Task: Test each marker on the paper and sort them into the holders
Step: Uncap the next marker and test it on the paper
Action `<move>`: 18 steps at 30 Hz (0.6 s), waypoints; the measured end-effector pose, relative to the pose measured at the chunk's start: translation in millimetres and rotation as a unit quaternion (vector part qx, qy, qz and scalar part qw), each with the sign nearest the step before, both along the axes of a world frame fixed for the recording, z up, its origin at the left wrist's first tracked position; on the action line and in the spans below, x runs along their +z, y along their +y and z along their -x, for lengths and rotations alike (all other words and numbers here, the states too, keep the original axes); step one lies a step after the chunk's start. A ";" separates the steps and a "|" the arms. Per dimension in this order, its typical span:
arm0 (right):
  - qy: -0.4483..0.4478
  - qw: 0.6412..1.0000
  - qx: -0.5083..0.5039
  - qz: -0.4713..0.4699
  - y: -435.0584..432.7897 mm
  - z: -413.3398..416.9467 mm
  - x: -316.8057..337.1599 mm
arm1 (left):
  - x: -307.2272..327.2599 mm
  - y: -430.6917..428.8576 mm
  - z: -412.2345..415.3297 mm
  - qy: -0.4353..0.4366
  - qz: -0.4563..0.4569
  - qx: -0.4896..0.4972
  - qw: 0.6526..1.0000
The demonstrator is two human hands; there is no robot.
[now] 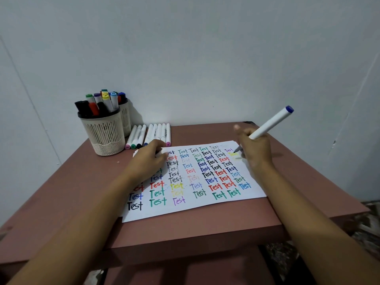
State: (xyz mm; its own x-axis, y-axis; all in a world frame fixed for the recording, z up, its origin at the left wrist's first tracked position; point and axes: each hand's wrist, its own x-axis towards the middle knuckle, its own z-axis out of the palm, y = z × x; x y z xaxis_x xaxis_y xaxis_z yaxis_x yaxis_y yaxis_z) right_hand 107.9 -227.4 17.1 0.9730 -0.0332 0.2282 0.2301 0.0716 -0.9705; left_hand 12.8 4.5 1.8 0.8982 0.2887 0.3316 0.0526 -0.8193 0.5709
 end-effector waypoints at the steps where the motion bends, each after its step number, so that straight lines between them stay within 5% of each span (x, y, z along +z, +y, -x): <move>1: 0.013 0.999 0.034 -0.011 1.6 4.1 1.4 | 1.2 -2.1 0.6 -0.002 -0.014 -0.005 1.000; 8: 0.084 0.949 0.265 -0.151 15.2 20.0 5.5 | 6.1 -22.1 7.8 -0.047 -0.043 -0.085 0.994; 18: 0.062 0.934 0.346 -0.072 23.5 22.7 2.8 | 4.8 -33.9 4.4 -0.045 -0.006 -0.114 0.992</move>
State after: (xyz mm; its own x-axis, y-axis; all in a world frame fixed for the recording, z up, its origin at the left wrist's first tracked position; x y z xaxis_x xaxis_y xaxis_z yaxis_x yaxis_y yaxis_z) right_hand 85.2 -203.9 19.9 0.7920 0.5907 0.1541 -0.0324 0.2927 -0.9556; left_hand 8.4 -29.3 6.6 0.9067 0.0767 0.4148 -0.1856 -0.8105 0.5555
